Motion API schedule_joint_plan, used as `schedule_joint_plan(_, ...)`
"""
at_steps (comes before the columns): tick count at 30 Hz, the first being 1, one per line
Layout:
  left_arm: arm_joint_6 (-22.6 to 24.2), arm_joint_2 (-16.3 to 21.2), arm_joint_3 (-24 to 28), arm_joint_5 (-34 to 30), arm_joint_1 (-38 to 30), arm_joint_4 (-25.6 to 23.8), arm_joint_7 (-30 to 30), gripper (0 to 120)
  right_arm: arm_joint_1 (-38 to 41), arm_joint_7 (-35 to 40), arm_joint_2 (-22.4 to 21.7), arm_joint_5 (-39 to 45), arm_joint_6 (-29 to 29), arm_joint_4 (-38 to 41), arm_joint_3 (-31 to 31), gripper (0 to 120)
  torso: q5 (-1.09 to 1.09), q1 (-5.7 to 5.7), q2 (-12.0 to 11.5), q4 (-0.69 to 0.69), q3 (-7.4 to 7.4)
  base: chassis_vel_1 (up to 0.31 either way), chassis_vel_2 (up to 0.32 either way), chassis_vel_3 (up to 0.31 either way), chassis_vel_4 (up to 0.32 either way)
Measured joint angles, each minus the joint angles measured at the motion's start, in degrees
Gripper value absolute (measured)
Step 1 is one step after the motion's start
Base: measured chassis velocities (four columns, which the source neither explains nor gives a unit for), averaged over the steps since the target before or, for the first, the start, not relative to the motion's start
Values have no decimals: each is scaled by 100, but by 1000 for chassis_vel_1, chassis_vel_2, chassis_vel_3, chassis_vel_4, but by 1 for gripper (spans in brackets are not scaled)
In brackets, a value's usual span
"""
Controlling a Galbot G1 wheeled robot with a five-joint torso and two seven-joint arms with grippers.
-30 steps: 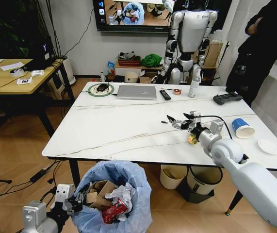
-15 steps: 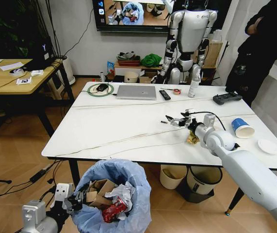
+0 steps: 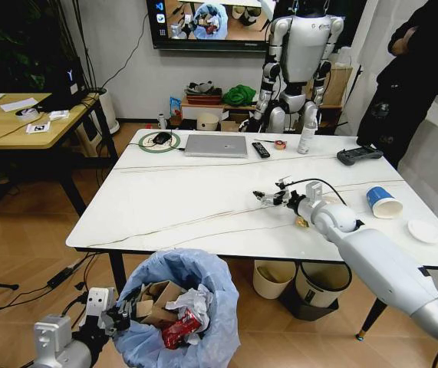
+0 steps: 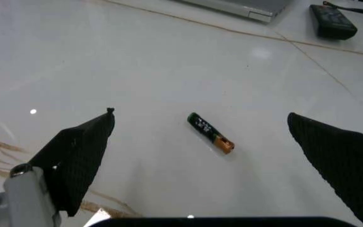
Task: Pick up the trash bin and place the trash from the table into it.
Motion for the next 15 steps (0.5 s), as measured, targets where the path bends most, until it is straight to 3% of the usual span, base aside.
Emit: schedule_joint_plan(15, 6, 13, -2, -96, -75, 0, -19, 0, 290, -159, 264, -217, 134, -674, -296, 100, 0, 0, 0, 0, 0, 0, 0, 0, 0)
